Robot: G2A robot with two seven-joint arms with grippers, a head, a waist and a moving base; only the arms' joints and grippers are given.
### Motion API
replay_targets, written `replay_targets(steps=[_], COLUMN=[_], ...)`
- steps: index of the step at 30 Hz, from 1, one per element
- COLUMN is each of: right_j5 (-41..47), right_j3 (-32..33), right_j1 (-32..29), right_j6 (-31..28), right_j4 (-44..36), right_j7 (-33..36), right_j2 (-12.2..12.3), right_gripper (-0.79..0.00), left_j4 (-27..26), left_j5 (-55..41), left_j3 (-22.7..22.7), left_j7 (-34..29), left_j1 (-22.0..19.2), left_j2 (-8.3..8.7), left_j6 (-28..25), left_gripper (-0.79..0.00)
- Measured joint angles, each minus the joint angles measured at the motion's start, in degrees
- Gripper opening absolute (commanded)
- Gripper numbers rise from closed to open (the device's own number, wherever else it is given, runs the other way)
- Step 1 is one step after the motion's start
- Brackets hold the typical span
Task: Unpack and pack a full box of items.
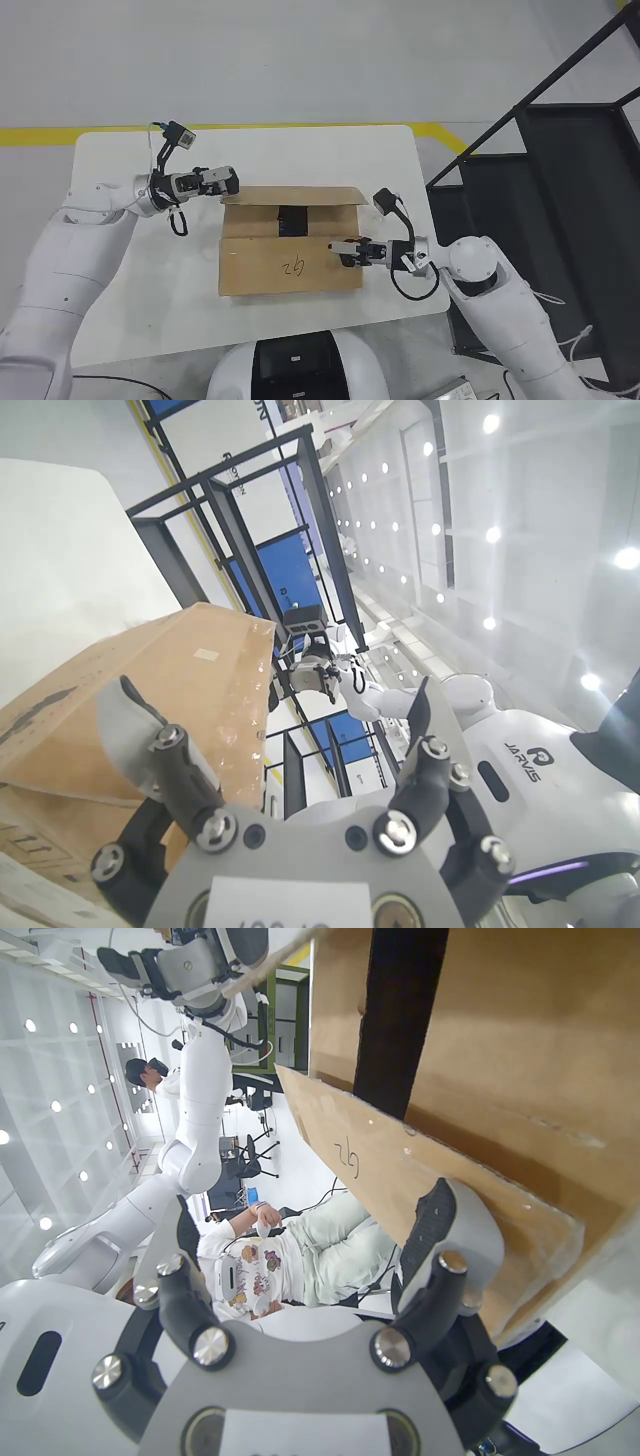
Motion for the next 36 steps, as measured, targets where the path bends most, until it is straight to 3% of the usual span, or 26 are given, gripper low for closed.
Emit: replay_targets(steps=[16,36], right_j5=[-1.14,-4.11], right_j3=[-1.33,-4.25], right_j1=[1.58,4.81], right_j6=[0.29,3.33], right_j4=[1.71,3.48], right_j7=[-3.23,-5.12], right_j2=[-0.01,-0.16], right_gripper=[0.0,0.0], left_j4=[-3.3,-4.48], left_j5=[3.49,2.62], left_j3=[4.24,5.82], left_j7=[-8.03,-12.25], left_j1=[-0.18,0.28], left_j2=[2.47,4.31], left_j6=[8.03,12.28], left_gripper=[0.0,0.0])
